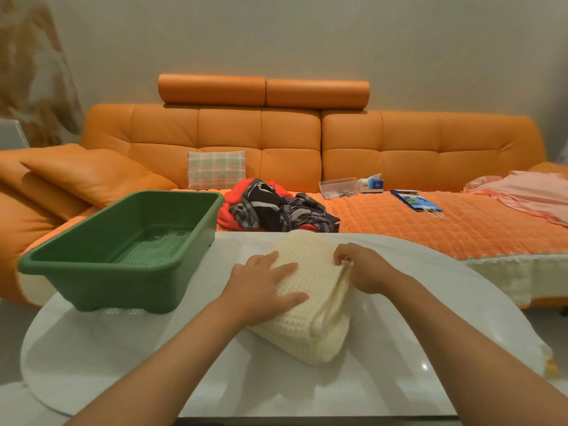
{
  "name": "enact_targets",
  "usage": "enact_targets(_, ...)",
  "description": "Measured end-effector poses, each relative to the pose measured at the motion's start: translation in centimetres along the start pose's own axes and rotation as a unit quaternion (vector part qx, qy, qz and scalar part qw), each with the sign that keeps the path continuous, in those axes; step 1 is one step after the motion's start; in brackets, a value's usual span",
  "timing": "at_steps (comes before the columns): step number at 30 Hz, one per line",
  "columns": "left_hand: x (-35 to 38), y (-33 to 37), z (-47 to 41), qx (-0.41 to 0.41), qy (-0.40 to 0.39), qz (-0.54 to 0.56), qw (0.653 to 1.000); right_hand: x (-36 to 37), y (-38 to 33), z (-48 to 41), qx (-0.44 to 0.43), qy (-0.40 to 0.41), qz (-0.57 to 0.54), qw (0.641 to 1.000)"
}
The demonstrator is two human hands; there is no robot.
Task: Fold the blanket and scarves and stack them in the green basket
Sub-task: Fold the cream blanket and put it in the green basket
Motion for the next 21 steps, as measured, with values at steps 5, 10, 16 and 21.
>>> enact_targets(5,0.5,2.2,0.9,-0.012,0.046,-0.089,0.995,-2.9,-4.1,0.3,0.006,0.129,0.049,0.990)
enact_targets(10,1.3,3.6,1.6,-0.035,0.037,-0.086,0.995,4.4,-4.1,0.7,0.068,-0.068,0.039,0.995)
enact_targets(16,-1.1,1.0,1.0,0.038,0.061,0.090,0.993,5.0,-0.4,1.7,0.128,-0.030,-0.083,0.988)
enact_targets(21,0.9,4.4,3.8,0.160,0.058,-0.029,0.985,4.4,0.1,2.6,0.116,-0.026,0.040,0.992)
Point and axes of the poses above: each hand's wrist, its own z-axis away from the middle knuckle, its own x-axis out of the palm, y = z × x, the point moved 5 cm from there along -z, towards the middle knuckle, and after that the axes turned 8 degrees about -x, right-handed, at the moved point
